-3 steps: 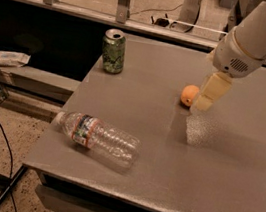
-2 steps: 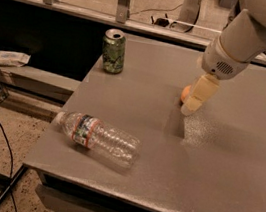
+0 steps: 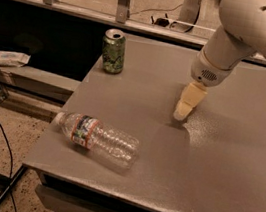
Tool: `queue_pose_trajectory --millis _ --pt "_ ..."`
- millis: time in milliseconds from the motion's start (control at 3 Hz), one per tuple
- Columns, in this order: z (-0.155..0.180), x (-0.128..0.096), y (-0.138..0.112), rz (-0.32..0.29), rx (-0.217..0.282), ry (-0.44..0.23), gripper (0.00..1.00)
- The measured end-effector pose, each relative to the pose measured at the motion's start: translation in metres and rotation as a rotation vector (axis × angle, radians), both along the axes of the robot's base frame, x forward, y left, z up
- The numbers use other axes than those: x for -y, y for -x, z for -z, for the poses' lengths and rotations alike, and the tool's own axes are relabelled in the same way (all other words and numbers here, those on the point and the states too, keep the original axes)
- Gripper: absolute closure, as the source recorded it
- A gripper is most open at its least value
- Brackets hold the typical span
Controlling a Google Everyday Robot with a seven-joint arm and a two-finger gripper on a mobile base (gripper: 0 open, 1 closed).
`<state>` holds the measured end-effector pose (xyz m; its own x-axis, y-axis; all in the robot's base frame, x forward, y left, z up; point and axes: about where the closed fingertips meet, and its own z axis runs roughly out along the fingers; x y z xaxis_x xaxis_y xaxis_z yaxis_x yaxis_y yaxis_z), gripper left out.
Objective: Move orange near green can
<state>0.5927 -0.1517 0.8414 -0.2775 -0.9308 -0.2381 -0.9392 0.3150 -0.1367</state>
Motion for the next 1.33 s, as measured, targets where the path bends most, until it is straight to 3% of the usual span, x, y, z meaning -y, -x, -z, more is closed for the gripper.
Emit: queue_pose_trajectory --millis 333,667,1000,1333 --pt "0.011 0.006 -0.005 0.032 -0.01 0.018 0.18" --pt "0.009 0.009 -0.009 0.043 0.002 0.014 0.49" --pt "-0.003 0.006 -0.012 0.029 0.019 -0.009 0.72" --pt "-0.03 -0.01 -0.024 -0.032 0.051 -0.09 0.95"
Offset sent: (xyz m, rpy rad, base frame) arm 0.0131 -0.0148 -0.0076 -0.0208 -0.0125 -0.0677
